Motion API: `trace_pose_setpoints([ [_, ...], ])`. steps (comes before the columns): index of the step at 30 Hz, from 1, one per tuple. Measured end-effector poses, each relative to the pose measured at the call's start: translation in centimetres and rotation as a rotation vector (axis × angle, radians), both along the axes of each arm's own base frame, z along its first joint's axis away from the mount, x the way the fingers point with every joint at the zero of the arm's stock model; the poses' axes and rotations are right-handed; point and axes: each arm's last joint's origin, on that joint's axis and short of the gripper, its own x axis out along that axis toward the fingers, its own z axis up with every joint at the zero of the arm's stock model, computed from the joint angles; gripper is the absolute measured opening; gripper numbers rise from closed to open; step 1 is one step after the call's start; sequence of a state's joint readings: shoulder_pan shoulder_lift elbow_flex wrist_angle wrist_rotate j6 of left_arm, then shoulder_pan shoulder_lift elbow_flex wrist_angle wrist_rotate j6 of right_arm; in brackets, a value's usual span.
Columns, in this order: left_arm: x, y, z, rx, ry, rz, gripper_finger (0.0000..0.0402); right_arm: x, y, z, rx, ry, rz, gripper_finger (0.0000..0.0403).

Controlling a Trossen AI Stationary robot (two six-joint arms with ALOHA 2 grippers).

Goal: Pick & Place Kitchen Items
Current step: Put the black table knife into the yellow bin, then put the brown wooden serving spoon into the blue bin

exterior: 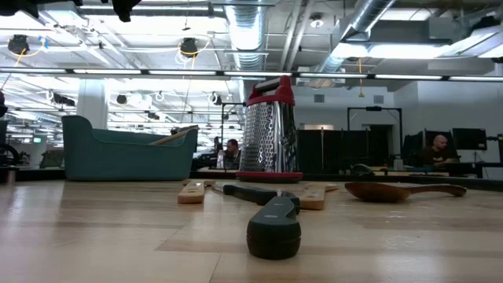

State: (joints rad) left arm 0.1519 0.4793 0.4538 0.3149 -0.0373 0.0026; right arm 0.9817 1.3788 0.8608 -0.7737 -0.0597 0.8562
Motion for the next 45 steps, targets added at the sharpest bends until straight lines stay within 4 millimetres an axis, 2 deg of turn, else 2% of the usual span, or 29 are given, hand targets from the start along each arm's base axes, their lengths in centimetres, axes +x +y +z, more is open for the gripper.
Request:
trace_pose_setpoints([
  [12, 0.0, 0.0, 0.0, -0.002, 0.000, 0.007, 0.0211, 0.0, 1.2, -2.6, -0.096, 0.066, 0.030, 0.0124],
  [22, 0.0, 0.0, 0.0, -0.005, -0.001, 0.015, 0.0211, 0.0, 1.2, -3.0, -0.113, 0.078, 0.026, 0.0177],
  [28, 0.0, 0.0, 0.0, -0.005, -0.001, 0.015, 0.0211, 0.5, 0.8, -2.8, -0.083, 0.118, -0.062, 0.0213],
  [33, 0.0, 0.1, 0.0, -0.010, -0.002, 0.035, 0.0211, 1.9, -0.7, -1.4, 0.040, 0.191, -0.149, 0.0243],
  [38, 0.0, 0.1, 0.0, -0.014, -0.002, 0.048, 0.0211, 3.9, -3.6, 0.7, 0.167, 0.179, -0.276, 0.0249],
  [45, 0.0, 0.1, 0.0, -0.014, -0.002, 0.048, 0.0211, 7.6, -8.0, 3.2, 0.328, -0.065, -0.382, 0.0249],
])
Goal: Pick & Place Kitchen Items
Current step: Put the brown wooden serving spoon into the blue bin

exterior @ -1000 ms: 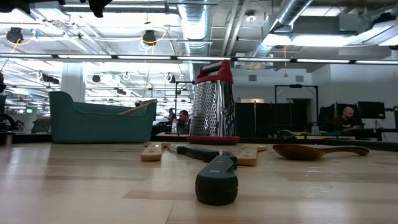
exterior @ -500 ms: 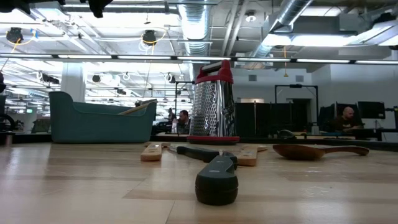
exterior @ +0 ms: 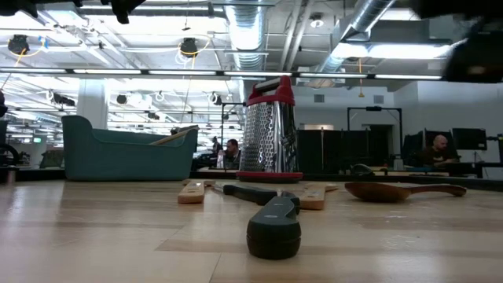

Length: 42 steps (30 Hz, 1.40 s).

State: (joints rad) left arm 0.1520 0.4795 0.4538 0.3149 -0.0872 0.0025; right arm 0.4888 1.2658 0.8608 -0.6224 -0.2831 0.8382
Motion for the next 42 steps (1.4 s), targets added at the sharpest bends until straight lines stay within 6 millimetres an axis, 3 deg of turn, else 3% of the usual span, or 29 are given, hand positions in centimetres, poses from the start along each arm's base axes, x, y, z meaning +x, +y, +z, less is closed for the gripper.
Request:
trace_pose_setpoints([
  [6, 0.0, 0.0, 0.0, 0.000, 0.000, -0.001, 0.0211, 2.1, -2.9, 0.4, -0.123, -0.209, 0.048, 0.0249],
  [13, 0.0, 0.0, 0.0, -0.001, -0.001, -0.001, 0.0211, 3.2, -4.4, -1.6, -0.440, -0.252, 0.251, 0.0249],
  [20, 0.0, 0.0, 0.0, -0.003, 0.004, -0.002, 0.0211, 4.0, -4.0, -4.8, -0.562, -0.141, 0.428, 0.0249],
  [26, 0.0, 0.0, -0.1, -0.003, 0.005, -0.005, 0.0211, 4.5, -4.1, -8.1, -0.695, 0.033, 0.444, 0.0249],
  [32, 0.0, 0.0, -0.1, -0.008, 0.005, -0.007, 0.0211, 5.0, -4.5, -10.1, -0.695, 0.130, 0.406, 0.0245],
  [36, 0.0, 0.0, -0.1, -0.009, 0.006, -0.007, 0.0211, 5.0, -4.5, -10.5, -0.693, 0.154, 0.412, 0.0206],
  [42, 0.0, 0.0, -0.1, -0.010, 0.006, -0.007, 0.0211, 5.0, -4.4, -10.5, -0.672, 0.148, 0.401, 0.0095],
])
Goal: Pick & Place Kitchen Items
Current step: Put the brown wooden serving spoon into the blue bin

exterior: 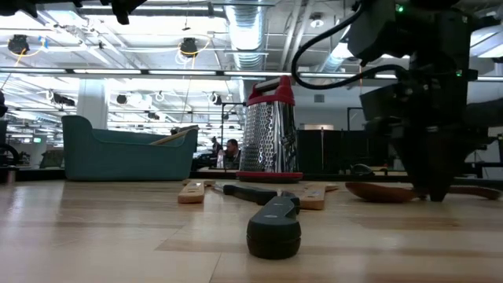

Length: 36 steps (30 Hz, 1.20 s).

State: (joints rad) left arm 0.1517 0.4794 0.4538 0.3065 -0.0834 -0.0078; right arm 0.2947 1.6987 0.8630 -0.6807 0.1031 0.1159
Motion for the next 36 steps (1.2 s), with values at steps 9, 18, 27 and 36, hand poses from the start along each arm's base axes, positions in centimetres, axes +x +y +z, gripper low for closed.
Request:
trace_pose_setpoints([
  [9, 0.0, 0.0, 0.0, -0.001, 0.000, 0.004, 0.0211, -0.1, -0.7, 3.3, 0.031, -0.155, -0.114, 0.0037],
  [18, 0.0, 0.0, 0.0, -0.001, -0.002, 0.004, 0.0211, -0.5, -2.3, 12.4, 0.159, -0.638, -0.202, 0.0051],
  [27, 0.0, 0.0, 0.0, 0.001, -0.002, 0.004, 0.0211, -2.7, -3.8, 21.6, 0.284, -1.306, -0.121, 0.0051],
  [36, 0.0, 0.0, 0.0, 0.002, -0.001, 0.003, 0.0211, -5.5, -3.4, 26.8, 0.514, -1.683, 0.191, 0.0051],
])
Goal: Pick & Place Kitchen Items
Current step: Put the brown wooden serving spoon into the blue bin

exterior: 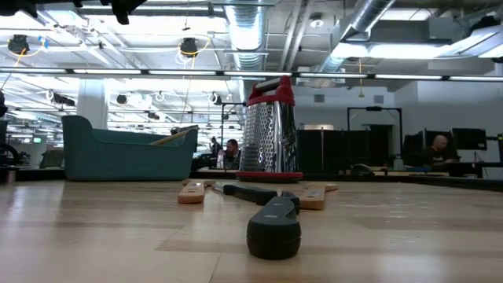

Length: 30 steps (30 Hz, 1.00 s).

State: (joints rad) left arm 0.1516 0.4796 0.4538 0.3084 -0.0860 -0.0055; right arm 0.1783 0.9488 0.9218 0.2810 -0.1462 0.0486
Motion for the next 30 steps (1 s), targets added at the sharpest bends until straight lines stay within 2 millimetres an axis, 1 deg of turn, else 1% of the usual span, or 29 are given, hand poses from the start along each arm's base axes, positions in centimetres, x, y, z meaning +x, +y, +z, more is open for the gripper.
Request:
trace_pose_setpoints([
  [3, 0.0, 0.0, 0.0, 0.000, 0.000, 0.000, 0.0211, -0.5, 0.2, 0.8, -0.015, -0.087, 0.077, 0.0051],
  [8, 0.0, 0.0, 0.0, 0.001, 0.000, -0.003, 0.0211, -0.5, 0.0, 0.8, -0.037, -0.096, 0.069, 0.0051],
  [13, 0.0, 0.0, 0.0, 0.001, -0.003, -0.003, 0.0211, 0.5, -0.5, 0.2, -0.047, -0.061, 0.036, 0.0051],
  [15, 0.0, 0.0, 0.0, -0.004, -0.006, -0.005, 0.0211, 1.0, -0.8, -0.1, -0.062, -0.045, -0.007, 0.0051],
  [19, 0.7, 0.1, -0.2, -0.048, 0.009, -0.020, 0.0211, 2.8, -1.7, -1.2, -0.128, -0.011, -0.151, 0.0051],
  [23, 2.3, 0.3, -0.9, -0.065, 0.051, -0.033, 0.0211, 5.3, -3.0, -3.0, -0.202, 0.057, -0.302, 0.0052],
  [27, 4.4, 0.5, -1.5, -0.061, 0.063, -0.072, 0.0211, 8.2, -4.4, -5.3, -0.191, 0.108, -0.358, 0.0052],
  [30, 5.9, 0.7, -2.1, -0.052, 0.064, -0.092, 0.0212, 9.7, -5.3, -6.6, -0.159, 0.131, -0.370, 0.0052],
])
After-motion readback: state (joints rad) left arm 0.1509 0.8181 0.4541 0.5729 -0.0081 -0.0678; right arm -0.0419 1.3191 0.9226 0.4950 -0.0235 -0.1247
